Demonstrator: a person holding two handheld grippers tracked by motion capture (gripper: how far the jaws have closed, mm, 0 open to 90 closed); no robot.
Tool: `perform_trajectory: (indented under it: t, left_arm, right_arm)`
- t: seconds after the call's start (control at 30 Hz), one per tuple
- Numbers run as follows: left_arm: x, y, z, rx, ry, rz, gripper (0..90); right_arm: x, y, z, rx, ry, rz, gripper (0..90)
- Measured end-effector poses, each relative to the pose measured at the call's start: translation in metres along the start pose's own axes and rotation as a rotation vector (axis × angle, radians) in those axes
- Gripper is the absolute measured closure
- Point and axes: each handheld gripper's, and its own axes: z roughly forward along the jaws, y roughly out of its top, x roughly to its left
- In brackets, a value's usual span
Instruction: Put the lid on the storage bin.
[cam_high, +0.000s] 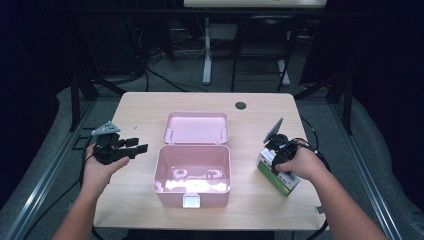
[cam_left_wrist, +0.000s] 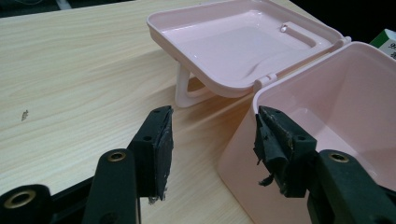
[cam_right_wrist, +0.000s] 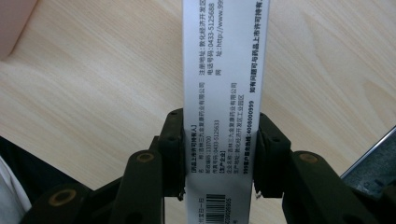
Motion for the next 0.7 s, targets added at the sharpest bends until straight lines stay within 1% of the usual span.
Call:
perform_trajectory:
  t: [0.27, 0.33, 0.43, 0.53, 0.57, 0.7]
  left_arm:
    - [0.0, 0.0, 0.0, 0.001, -0.002, 0.001, 46.6]
    - [0.0, 0.0, 0.0, -0.002, 0.0, 0.0, 46.6]
    - [0.001, 0.0, -0.001, -0.003, 0.001, -0.002, 46.6]
    - [0.002, 0.0, -0.001, -0.001, 0.0, -0.001, 46.6]
    - [0.002, 0.0, -0.001, 0.0, 0.001, -0.001, 46.6]
    - [0.002, 0.0, -0.002, 0.003, 0.0, -0.001, 46.6]
  right_arm:
    - [0.006, 0.002, -0.016, -0.002, -0.011, -0.023, 61.5]
    - [0.008, 0.003, -0.019, -0.014, -0.011, -0.025, 61.5]
    - [0.01, 0.004, -0.025, -0.002, -0.012, -0.034, 61.5]
    - [0.014, 0.006, -0.028, -0.01, -0.022, -0.046, 61.5]
    - [0.015, 0.006, -0.03, -0.001, -0.021, -0.046, 61.5]
    - [0.02, 0.009, -0.035, -0.002, -0.017, -0.06, 61.5]
